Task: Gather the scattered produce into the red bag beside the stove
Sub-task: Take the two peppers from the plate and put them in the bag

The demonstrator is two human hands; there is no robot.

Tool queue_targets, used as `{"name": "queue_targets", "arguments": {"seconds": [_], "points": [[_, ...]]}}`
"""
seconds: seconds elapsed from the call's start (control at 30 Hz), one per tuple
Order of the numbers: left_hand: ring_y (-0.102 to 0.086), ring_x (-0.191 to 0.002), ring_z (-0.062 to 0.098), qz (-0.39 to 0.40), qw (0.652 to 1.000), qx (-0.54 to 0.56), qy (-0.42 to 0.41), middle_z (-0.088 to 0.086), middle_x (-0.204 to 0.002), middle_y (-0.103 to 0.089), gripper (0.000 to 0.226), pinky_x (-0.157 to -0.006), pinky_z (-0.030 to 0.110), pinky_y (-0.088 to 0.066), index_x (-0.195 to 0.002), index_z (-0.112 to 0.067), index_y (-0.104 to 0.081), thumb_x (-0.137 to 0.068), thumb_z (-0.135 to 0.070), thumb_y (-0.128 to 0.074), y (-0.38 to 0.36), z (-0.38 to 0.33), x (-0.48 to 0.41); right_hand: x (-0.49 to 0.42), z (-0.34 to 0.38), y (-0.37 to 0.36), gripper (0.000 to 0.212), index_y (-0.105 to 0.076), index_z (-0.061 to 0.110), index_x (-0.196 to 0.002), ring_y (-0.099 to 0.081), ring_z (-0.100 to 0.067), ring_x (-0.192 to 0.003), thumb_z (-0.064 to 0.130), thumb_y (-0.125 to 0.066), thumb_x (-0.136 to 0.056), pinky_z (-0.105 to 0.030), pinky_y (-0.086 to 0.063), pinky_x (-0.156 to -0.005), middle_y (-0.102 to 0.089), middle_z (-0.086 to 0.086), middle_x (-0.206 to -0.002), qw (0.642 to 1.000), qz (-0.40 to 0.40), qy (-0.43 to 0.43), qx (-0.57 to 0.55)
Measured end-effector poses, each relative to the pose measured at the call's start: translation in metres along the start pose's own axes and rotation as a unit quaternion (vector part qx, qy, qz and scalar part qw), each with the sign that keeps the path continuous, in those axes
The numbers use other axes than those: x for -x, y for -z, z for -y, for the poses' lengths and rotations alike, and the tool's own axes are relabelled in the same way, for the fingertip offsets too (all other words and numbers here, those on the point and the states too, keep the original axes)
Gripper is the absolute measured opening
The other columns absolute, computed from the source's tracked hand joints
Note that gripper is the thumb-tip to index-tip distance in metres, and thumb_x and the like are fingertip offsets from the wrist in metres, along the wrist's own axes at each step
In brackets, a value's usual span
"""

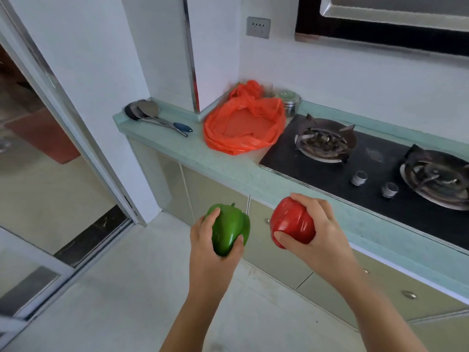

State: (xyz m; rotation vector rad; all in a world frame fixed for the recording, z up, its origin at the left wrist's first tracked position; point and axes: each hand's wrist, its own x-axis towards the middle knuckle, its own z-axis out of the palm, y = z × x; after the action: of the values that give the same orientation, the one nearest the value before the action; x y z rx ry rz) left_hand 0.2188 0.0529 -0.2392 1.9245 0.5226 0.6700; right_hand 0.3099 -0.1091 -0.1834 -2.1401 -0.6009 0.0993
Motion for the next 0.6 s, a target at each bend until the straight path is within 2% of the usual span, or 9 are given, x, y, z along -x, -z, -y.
{"name": "queue_targets", "arguments": {"seconds": [0.13,0.3,0.47,0.53,0.6], "points": [[-0.044,-0.1,0.002,0.003,1.0,0.002,0.003,0.0,-0.128,-0.039,0.066,-0.071,-0.008,-0.031,-0.114,-0.051,-0.033,-0.076,-0.016,-0.073,0.001,0.019,-0.054,-0.05,0.005,-0.025,0.067,-0.031,0.054,-0.107,-0.041,-0.005,-0.095,0.028,-0.078,-0.068,0.001,-0.035,-0.063,-0.032,0.013,-0.115,1.0,0.013,-0.008,0.005],[-0.037,-0.104,-0.017,0.02,1.0,-0.012,0.005,-0.003,-0.126,-0.039,0.066,-0.072,-0.006,-0.033,-0.113,-0.052,-0.033,-0.075,-0.017,-0.073,-0.009,0.038,-0.092,-0.093,-0.004,-0.038,0.067,-0.033,0.049,-0.114,-0.043,-0.009,-0.097,0.029,-0.078,-0.068,-0.003,-0.035,-0.061,-0.032,0.014,-0.116,0.999,0.015,-0.035,0.025],[-0.04,-0.104,-0.014,0.025,0.999,-0.02,0.01,-0.002,-0.125,-0.04,0.066,-0.073,-0.005,-0.034,-0.113,-0.054,-0.033,-0.075,-0.018,-0.073,-0.023,0.056,-0.144,-0.148,-0.016,-0.047,0.066,-0.034,0.049,-0.114,-0.043,-0.009,-0.096,0.03,-0.077,-0.068,-0.009,-0.036,-0.065,-0.031,0.013,-0.116,0.999,0.006,-0.052,0.01],[-0.041,-0.106,-0.013,0.022,0.999,-0.024,0.004,-0.002,-0.125,-0.041,0.067,-0.074,-0.005,-0.033,-0.113,-0.054,-0.033,-0.074,-0.017,-0.073,-0.03,0.062,-0.172,-0.175,-0.021,-0.053,0.067,-0.035,0.049,-0.115,-0.043,-0.007,-0.093,0.029,-0.077,-0.068,-0.007,-0.037,-0.061,-0.031,0.014,-0.116,0.999,0.001,-0.054,0.005],[-0.037,-0.105,-0.019,0.023,0.999,-0.029,-0.006,-0.001,-0.126,-0.041,0.067,-0.075,-0.006,-0.032,-0.115,-0.052,-0.034,-0.074,-0.016,-0.073,-0.04,0.068,-0.204,-0.206,-0.029,-0.058,0.067,-0.037,0.047,-0.117,-0.045,-0.003,-0.09,0.028,-0.078,-0.068,-0.006,-0.039,-0.056,-0.031,0.015,-0.116,0.998,-0.008,-0.055,-0.007]]}}
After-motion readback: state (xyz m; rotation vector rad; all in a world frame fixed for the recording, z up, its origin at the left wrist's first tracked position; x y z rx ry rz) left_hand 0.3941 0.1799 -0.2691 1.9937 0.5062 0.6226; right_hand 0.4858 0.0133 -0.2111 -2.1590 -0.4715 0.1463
